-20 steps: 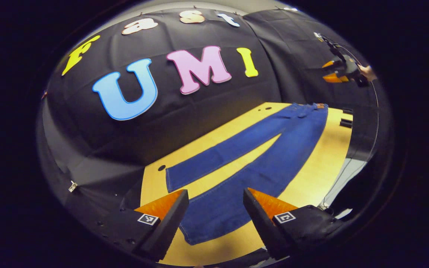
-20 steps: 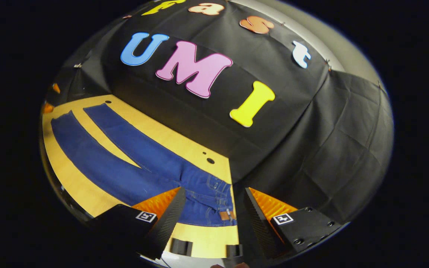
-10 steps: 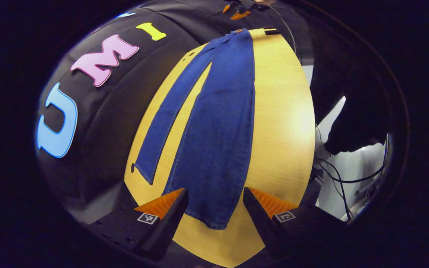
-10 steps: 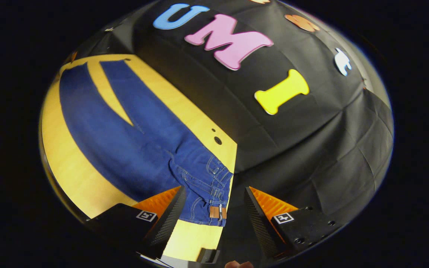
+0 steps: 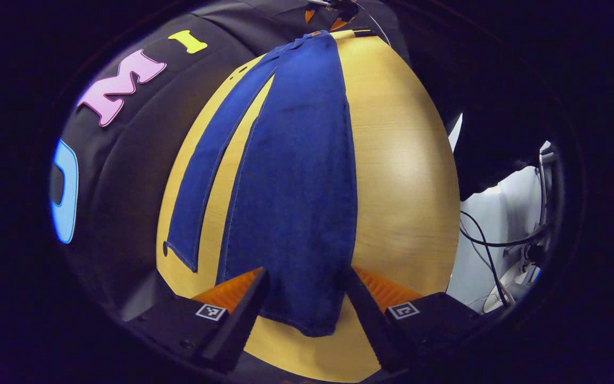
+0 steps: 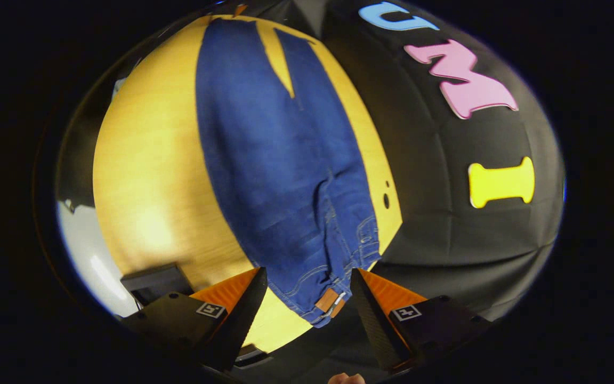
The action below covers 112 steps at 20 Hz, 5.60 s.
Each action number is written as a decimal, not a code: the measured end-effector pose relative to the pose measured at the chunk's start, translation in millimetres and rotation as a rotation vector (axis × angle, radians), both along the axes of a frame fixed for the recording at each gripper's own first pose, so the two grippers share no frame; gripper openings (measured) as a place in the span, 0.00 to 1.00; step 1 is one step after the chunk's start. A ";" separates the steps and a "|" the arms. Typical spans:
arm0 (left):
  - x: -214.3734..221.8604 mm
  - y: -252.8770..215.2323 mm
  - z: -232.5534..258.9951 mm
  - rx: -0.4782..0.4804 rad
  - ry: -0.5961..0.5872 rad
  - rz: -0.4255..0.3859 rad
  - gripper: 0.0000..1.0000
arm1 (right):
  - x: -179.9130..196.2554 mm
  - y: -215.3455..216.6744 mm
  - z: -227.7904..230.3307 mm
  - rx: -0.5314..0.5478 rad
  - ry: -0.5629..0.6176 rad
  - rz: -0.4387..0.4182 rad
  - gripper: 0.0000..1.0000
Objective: Grasp the waist and the cuffs of the jeans and fold them to make the two legs overlap; first hold the waist and fold one-third of the jeans toward the cuffs, then hold the cuffs and fold the remaining one-third in the same direction to finish folding.
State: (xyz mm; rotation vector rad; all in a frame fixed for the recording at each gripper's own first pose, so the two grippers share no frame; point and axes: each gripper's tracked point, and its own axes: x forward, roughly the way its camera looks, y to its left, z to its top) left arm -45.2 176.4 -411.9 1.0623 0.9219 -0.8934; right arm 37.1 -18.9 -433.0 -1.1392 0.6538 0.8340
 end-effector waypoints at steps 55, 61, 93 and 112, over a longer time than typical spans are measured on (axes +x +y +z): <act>329.9 20.4 7.4 -0.213 0.263 0.818 0.06 | 254.5 17.7 -3.1 0.287 0.333 -0.602 0.07; 376.5 37.6 -41.4 -0.079 0.140 0.933 0.20 | 282.8 30.2 -77.2 0.147 0.323 -0.614 0.07; 232.4 -121.4 154.3 -0.641 -0.246 0.991 0.98 | 214.2 -84.0 -54.8 0.945 0.411 -1.854 0.90; 148.5 -28.6 129.7 -0.716 -0.149 1.053 0.98 | 242.2 189.2 238.0 1.155 0.230 -1.052 0.12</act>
